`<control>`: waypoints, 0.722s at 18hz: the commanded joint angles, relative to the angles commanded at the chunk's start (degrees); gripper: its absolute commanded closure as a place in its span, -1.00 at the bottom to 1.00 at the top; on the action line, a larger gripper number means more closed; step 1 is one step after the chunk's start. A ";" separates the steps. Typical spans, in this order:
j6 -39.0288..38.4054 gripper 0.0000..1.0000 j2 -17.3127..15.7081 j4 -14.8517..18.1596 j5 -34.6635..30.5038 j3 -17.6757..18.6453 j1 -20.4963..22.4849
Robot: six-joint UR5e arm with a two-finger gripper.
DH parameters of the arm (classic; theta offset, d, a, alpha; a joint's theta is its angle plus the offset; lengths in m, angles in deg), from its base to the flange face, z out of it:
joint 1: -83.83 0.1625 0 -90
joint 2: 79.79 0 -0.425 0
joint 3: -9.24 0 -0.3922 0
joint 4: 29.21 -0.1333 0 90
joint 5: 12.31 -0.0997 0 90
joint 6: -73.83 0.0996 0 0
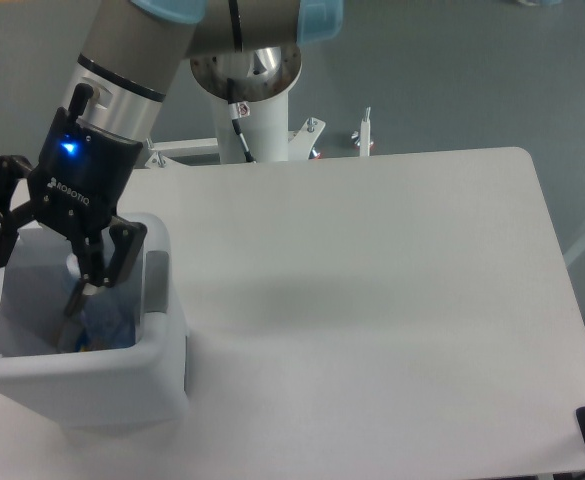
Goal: Place the trash in the trash can
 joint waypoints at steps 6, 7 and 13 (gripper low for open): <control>-0.70 -1.00 0.17 0.00 -0.26 -4.48 10.37; -0.70 -1.00 0.52 0.09 -0.52 -5.01 11.34; 0.79 -1.00 0.88 0.53 -11.32 -5.19 14.59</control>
